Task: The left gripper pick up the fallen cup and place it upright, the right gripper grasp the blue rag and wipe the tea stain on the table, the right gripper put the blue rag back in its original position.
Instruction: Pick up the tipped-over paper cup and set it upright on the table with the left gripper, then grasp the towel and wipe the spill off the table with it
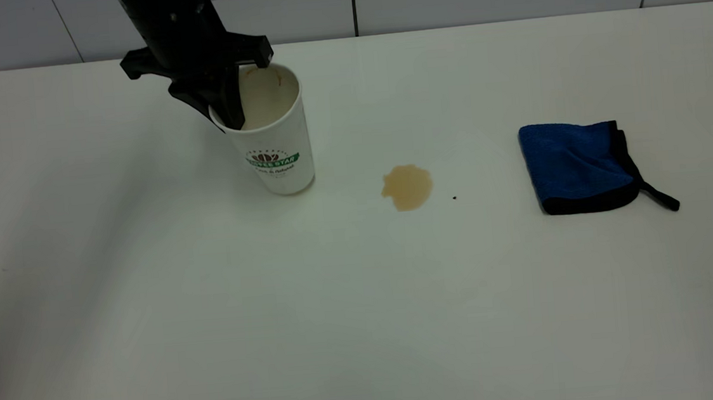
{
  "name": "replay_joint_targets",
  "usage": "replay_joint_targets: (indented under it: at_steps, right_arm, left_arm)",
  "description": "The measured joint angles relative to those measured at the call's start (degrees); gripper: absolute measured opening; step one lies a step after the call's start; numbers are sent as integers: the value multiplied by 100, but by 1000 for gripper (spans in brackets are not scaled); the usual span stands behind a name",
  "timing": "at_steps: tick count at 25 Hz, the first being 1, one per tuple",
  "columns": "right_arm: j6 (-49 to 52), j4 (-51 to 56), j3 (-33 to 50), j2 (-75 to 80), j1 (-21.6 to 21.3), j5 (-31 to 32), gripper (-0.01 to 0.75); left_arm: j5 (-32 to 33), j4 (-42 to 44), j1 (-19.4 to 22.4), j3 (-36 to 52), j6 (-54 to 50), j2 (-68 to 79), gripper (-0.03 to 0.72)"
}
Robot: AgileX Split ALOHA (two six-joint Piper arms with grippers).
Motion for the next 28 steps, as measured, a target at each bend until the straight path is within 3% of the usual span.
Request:
replay_joint_targets:
  at_steps: [6,8,14,17,23,28]
  right_arm:
    - [0,0,0,0,0,0,534]
    - [0,0,0,0,0,0,534]
    - [0,0,0,0,0,0,534]
    - [0,0,0,0,0,0,534]
    - [0,0,0,0,0,0,534]
    - [0,0,0,0,0,0,534]
  left_arm:
    - [-25,5,0,0,2,50,79]
    - [-54,5,0,0,2,45,138]
    - [-107,5,0,0,2,12,406]
    - [-112,5,0,-14,7,-124,491]
    - [93,5,0,-174,7,-556,524]
    - [661,31,0,-284,88,-1161,524]
